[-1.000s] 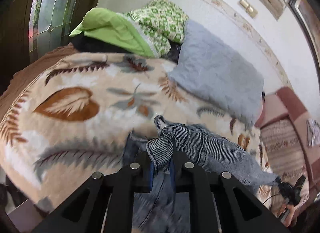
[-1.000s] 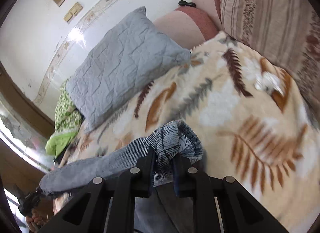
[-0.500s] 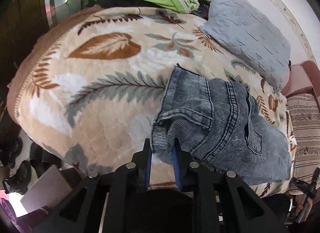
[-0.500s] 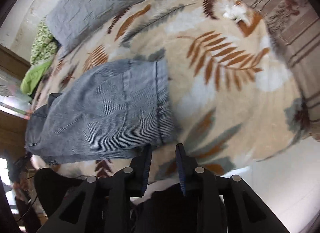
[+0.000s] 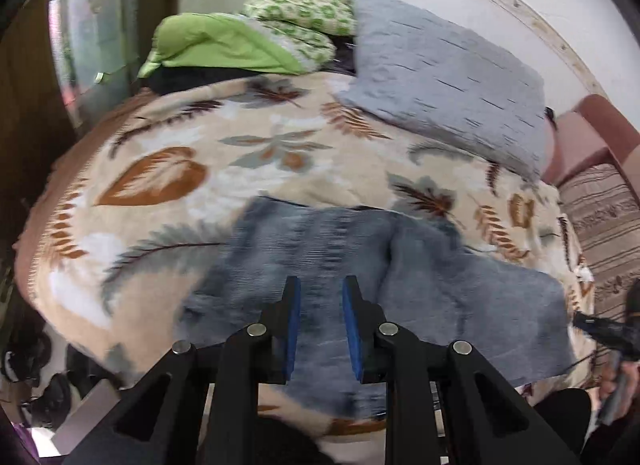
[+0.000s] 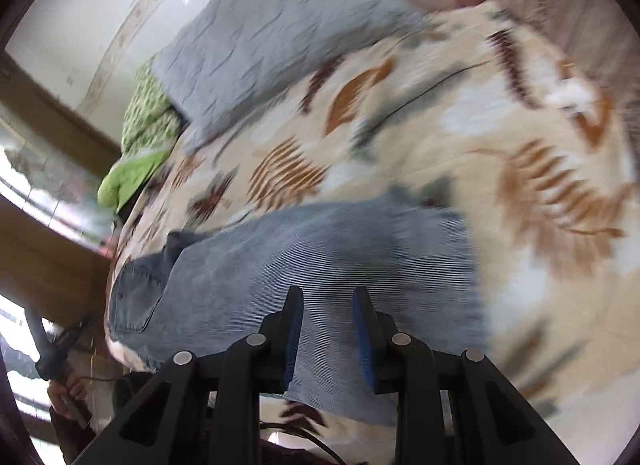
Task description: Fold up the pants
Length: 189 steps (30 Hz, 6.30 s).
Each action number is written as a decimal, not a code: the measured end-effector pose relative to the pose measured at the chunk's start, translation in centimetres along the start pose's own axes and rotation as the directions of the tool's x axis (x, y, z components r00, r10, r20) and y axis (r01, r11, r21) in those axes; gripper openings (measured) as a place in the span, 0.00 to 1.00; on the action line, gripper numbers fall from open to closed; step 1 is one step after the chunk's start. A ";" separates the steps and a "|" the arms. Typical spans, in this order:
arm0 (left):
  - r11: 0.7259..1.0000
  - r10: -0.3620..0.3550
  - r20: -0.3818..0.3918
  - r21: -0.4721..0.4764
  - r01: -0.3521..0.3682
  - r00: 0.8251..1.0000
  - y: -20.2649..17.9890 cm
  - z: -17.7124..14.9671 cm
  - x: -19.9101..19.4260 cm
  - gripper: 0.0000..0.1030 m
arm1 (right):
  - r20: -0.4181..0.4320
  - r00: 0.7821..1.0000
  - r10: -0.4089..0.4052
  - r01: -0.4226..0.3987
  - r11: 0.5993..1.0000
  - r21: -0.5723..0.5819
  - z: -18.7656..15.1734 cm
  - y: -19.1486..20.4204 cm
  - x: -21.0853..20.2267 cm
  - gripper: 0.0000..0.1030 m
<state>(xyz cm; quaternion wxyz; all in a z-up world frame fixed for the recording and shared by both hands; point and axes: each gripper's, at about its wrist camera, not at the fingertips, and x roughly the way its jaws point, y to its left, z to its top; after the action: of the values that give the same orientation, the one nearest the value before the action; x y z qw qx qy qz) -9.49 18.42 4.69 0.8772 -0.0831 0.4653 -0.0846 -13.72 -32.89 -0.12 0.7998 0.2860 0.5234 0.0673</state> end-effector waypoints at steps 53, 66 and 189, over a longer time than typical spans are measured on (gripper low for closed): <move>0.972 0.134 -0.250 0.220 -0.078 0.959 -7.5 -8.5 7.4 0.22 | -0.280 0.907 0.316 -0.337 0.941 -0.028 -3.3 -0.6 10.7 0.24; 0.963 0.166 -0.281 0.251 -0.095 0.945 -9.0 -7.2 8.6 0.22 | -0.292 0.895 0.338 -0.356 0.934 -0.009 -3.2 -1.1 10.7 0.23; 0.827 0.150 -0.227 0.562 0.004 0.962 -23.3 -9.8 12.5 0.49 | 0.060 0.986 -0.153 0.158 0.983 -0.090 1.2 -6.0 5.0 0.20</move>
<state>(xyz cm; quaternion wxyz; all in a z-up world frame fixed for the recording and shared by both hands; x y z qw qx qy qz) -12.43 -7.67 -5.52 0.7964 0.2063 0.5347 -0.1930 -11.64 -36.25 -6.94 0.8287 0.2080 0.5192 0.0217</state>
